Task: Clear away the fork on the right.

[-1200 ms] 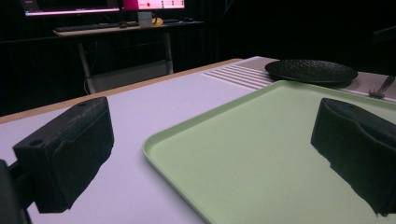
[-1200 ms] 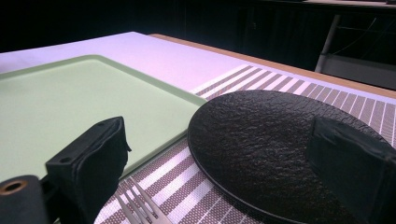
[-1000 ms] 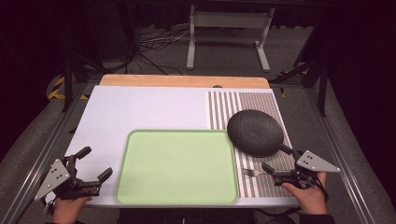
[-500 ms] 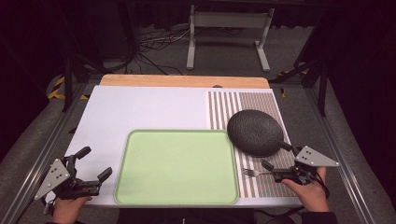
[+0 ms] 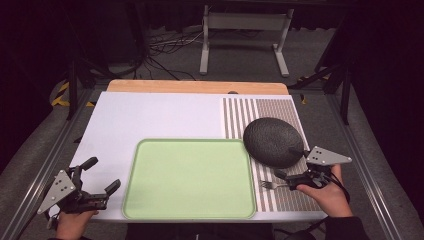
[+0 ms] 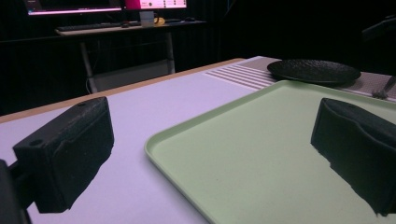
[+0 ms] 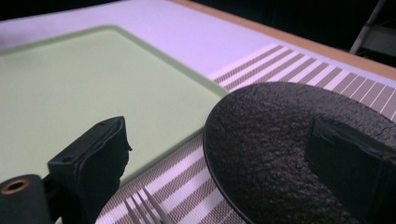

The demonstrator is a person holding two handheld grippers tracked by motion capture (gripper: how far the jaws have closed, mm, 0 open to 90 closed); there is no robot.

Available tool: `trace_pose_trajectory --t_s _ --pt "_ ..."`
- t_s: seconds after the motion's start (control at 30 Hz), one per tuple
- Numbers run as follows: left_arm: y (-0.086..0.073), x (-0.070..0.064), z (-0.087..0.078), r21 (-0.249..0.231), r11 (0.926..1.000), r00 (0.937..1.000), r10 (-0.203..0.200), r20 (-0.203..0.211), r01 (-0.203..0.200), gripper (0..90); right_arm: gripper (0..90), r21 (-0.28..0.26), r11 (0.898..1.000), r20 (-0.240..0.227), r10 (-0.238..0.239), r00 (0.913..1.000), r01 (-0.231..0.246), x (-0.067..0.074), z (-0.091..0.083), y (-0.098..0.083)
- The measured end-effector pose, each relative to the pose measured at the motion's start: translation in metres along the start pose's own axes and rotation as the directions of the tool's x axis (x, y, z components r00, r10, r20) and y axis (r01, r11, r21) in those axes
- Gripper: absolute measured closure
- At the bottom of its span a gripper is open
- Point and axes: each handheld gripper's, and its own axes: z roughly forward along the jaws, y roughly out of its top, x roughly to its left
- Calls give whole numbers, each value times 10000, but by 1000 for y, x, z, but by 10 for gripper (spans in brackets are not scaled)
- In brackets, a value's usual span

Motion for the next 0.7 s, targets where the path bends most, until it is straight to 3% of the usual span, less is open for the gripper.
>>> trace_pose_trajectory --t_s 0.3,0.33,0.5,0.7 --pt "0 0 0 -8 10000 10000 4 -6 -4 0 65 1209 9894 -396 -761 9963 803 -1 -1 16" --pt "0 0 0 8 10000 10000 7 0 -7 0 65 1571 9819 -466 -993 9940 1054 -1 0 19" --pt "0 -1 0 24 10000 10000 7 -3 -7 0 75 2138 9680 -644 -1199 9907 1311 -3 1 24" --pt "0 0 0 15 10000 10000 4 -32 -4 0 84 3214 9306 -1122 -1464 9828 1753 -5 4 33"
